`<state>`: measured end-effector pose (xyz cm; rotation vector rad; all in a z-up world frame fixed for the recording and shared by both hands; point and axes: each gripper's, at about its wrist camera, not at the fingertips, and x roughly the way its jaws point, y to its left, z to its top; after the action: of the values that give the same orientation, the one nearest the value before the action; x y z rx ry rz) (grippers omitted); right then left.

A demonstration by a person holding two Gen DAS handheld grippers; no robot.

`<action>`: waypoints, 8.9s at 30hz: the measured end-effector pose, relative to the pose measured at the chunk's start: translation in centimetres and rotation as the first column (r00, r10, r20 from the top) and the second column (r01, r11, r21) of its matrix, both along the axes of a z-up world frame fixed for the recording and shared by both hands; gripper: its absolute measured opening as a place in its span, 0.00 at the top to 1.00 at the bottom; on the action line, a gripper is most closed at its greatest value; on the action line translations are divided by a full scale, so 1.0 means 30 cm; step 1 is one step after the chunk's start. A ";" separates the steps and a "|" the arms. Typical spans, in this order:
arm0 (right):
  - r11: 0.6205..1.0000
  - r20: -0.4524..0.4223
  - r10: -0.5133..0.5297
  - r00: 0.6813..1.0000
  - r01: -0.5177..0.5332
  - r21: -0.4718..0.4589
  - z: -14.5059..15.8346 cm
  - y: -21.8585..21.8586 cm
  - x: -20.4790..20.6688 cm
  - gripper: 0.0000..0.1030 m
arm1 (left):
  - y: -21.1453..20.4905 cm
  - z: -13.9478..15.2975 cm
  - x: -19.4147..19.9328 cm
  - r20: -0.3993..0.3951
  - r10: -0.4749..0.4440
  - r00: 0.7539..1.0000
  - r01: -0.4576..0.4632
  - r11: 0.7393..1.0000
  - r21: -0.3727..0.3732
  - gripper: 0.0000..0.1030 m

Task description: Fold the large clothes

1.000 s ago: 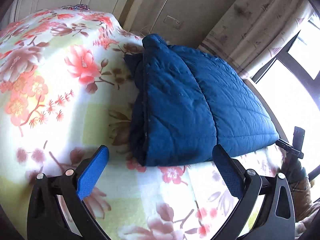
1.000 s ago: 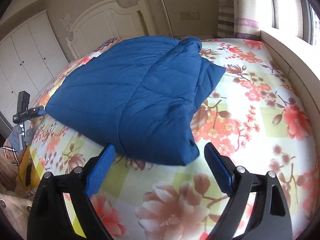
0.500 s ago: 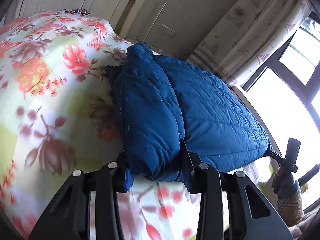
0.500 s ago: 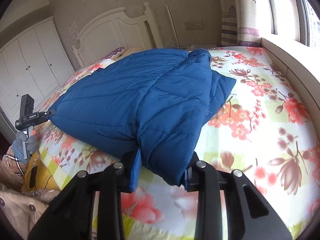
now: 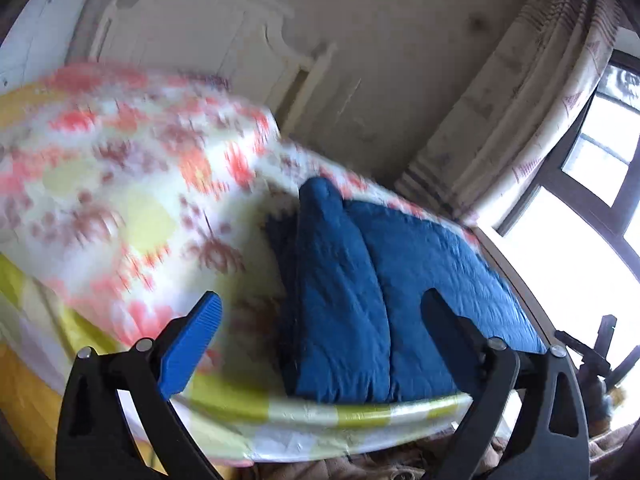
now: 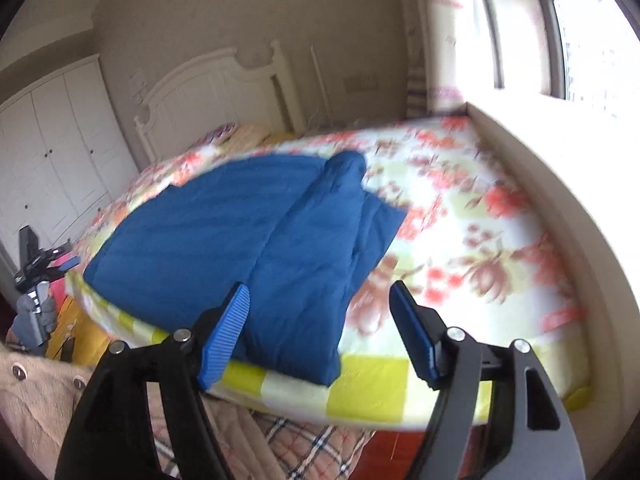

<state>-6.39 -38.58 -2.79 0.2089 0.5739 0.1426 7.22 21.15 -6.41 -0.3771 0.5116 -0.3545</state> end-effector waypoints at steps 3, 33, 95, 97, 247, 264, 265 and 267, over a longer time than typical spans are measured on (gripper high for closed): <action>0.997 0.084 -0.025 0.996 0.031 -0.068 0.119 0.049 0.071 0.20 | -0.063 0.139 0.065 0.084 -0.026 0.996 0.022 0.999 0.050 0.04; 0.926 -0.220 0.162 0.962 -0.225 -0.304 -0.013 0.607 0.933 0.46 | -0.714 -0.175 0.892 -0.364 0.006 0.931 0.136 0.922 0.364 0.04; 0.957 -0.279 -0.082 0.957 -0.002 -0.289 -0.105 0.449 0.949 0.10 | -0.571 -0.174 0.936 -0.380 0.160 0.911 0.029 0.894 0.446 0.04; 0.969 -0.212 0.013 0.977 -0.065 -0.238 -0.037 0.524 0.877 0.10 | -0.560 -0.176 0.939 -0.386 0.155 0.909 0.026 0.905 0.424 0.04; 0.250 -0.038 0.570 0.821 -0.218 -0.943 -0.286 1.762 0.273 0.52 | -0.467 -0.070 0.757 -0.281 -0.239 0.929 0.345 0.835 0.430 0.04; 0.844 0.142 0.436 0.888 -0.350 -0.406 0.261 1.003 0.713 0.57 | -0.359 -0.092 0.719 -0.210 -0.093 0.973 0.175 0.894 0.413 0.04; 0.856 0.114 0.403 0.908 -0.330 -0.397 0.255 0.999 0.813 0.57 | -0.359 -0.091 0.718 -0.206 -0.084 0.975 0.165 0.894 0.417 0.04; 0.860 0.025 0.364 0.931 -0.326 -0.394 0.205 1.001 0.992 0.57 | -0.352 -0.091 0.715 -0.199 -0.066 0.978 0.146 0.895 0.421 0.04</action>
<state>23.38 -8.55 3.36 -0.2874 0.5249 0.3840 28.68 10.57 -9.13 0.0558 0.7731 -0.3022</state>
